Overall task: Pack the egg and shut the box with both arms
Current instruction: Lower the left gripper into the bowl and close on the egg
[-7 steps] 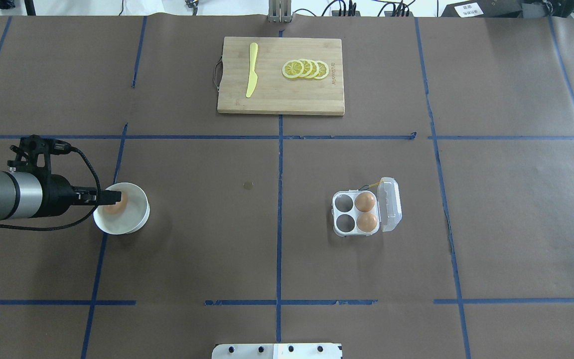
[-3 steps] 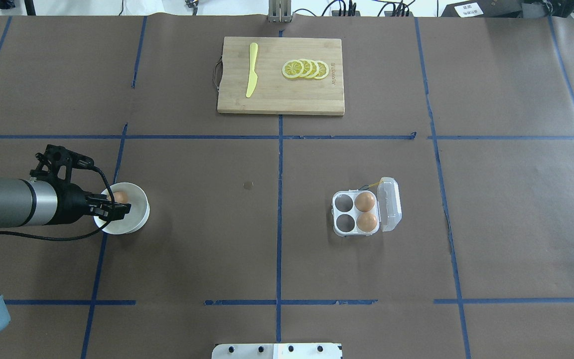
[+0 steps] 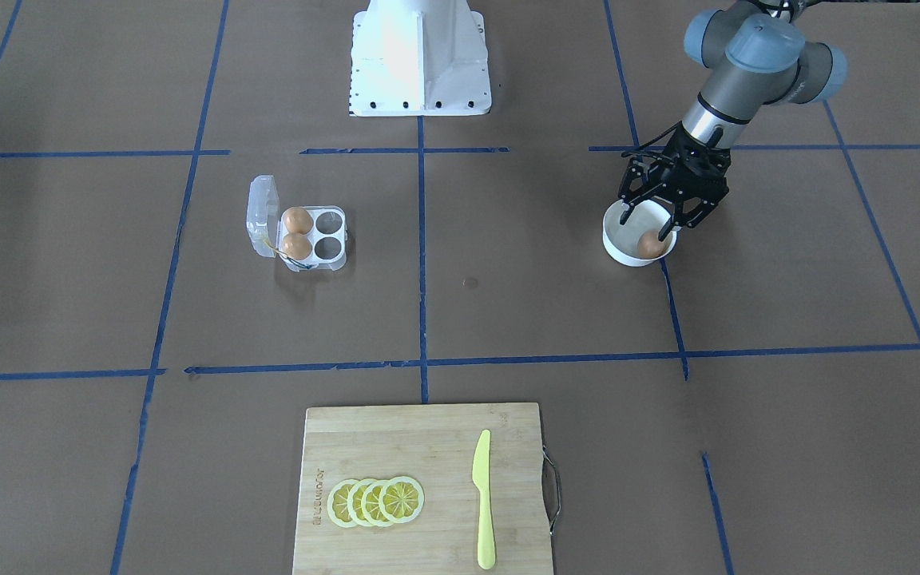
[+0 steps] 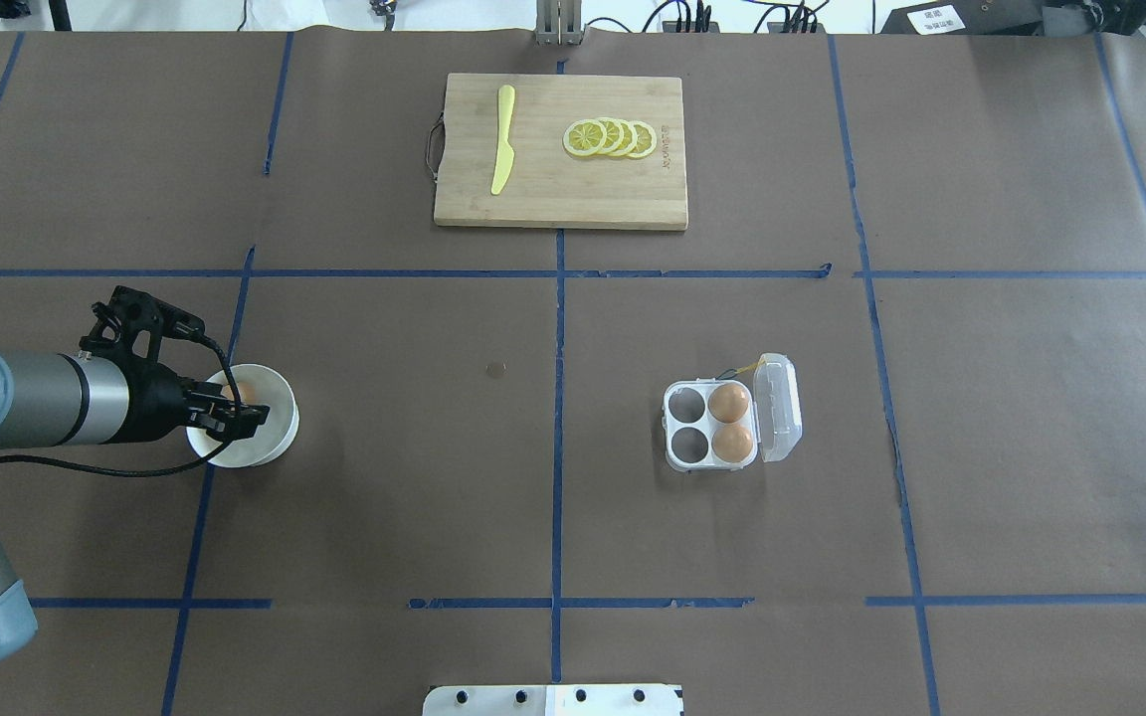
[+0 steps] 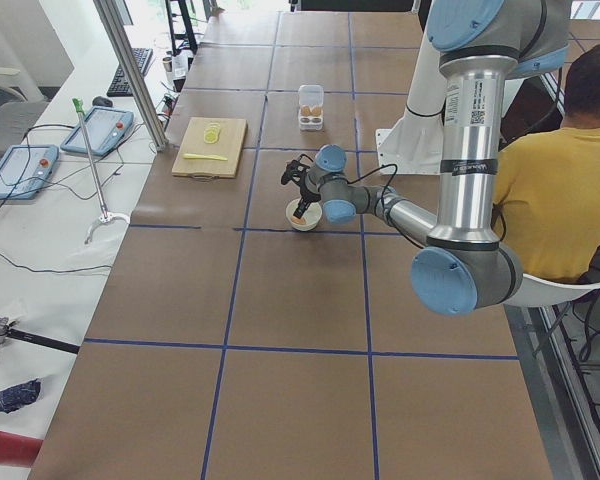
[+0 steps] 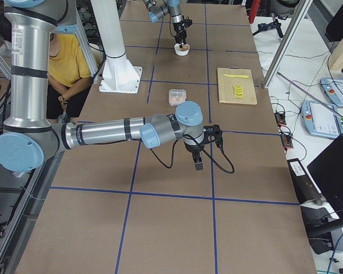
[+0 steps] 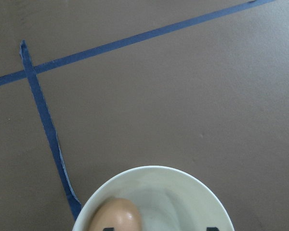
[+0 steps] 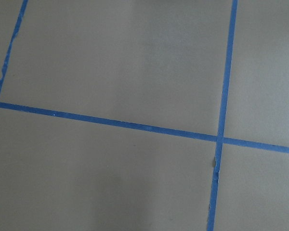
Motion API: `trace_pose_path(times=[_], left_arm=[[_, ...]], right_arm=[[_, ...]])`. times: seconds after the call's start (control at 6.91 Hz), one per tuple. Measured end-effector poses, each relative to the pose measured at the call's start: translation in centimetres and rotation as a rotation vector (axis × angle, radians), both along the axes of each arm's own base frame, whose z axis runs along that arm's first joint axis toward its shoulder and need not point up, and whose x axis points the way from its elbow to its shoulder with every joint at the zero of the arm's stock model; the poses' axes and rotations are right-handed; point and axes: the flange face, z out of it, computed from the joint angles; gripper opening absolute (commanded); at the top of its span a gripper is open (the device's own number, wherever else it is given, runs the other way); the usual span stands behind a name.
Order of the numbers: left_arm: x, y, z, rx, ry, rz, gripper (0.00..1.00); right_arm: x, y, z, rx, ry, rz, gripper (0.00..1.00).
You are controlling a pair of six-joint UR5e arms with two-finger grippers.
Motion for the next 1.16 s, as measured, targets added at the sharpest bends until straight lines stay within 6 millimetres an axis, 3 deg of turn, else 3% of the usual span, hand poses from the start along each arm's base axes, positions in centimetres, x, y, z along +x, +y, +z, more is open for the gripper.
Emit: trace_pose_path(times=[1.16], left_arm=[[0.8, -0.2, 2.0, -0.021, -0.033, 0.005, 0.70]], right_arm=[[0.0, 0.0, 0.0, 0.000, 0.000, 0.000, 1.00]])
